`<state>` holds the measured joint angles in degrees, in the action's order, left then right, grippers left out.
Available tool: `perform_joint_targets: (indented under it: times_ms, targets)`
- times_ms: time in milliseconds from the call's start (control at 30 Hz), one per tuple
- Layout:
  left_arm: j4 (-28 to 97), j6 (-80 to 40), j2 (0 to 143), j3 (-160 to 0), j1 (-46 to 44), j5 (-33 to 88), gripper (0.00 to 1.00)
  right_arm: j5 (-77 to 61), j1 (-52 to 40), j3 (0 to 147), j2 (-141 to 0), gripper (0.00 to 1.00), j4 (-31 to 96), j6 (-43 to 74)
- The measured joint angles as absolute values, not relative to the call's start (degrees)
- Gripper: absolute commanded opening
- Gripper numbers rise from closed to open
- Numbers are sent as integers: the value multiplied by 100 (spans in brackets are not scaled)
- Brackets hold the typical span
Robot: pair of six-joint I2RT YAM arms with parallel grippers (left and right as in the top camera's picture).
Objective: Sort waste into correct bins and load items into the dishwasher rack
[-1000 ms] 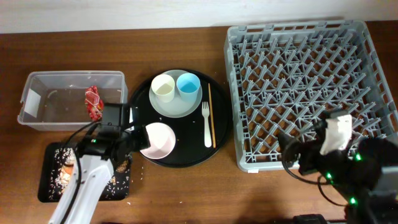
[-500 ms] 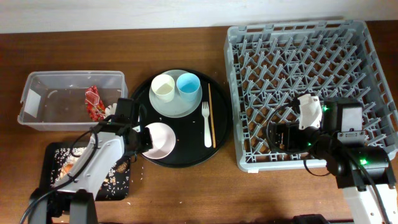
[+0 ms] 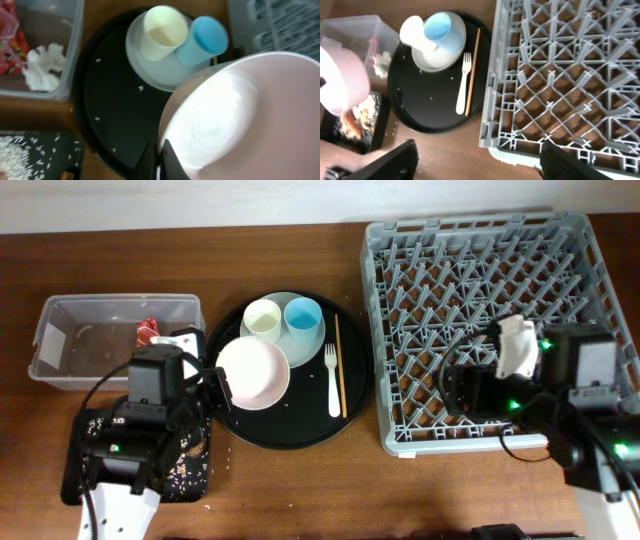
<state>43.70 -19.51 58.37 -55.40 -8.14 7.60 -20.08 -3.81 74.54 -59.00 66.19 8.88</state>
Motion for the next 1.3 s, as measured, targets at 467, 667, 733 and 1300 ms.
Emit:
perform_joint_targets:
  times_ms: [467, 667, 733, 1300]
  targets:
    - [4440, -1951, 7050, -5808, -1308, 1079, 0, -766, -4066, 7456, -7950, 54, 4703, 1437]
    - [4617, -1951, 7052, -5808, -1422, 1205, 0, -82, -4281, 7456, -8947, 44, 4040, 1651]
    - [4615, -1951, 7052, -5808, -1492, 1205, 0, -58, -4281, 7456, -8947, 30, 3870, 1649]
    - [4458, -2018, 6906, -5894, -1531, 1310, 49, 294, -4276, 7456, -9006, 4, 3872, 1730]
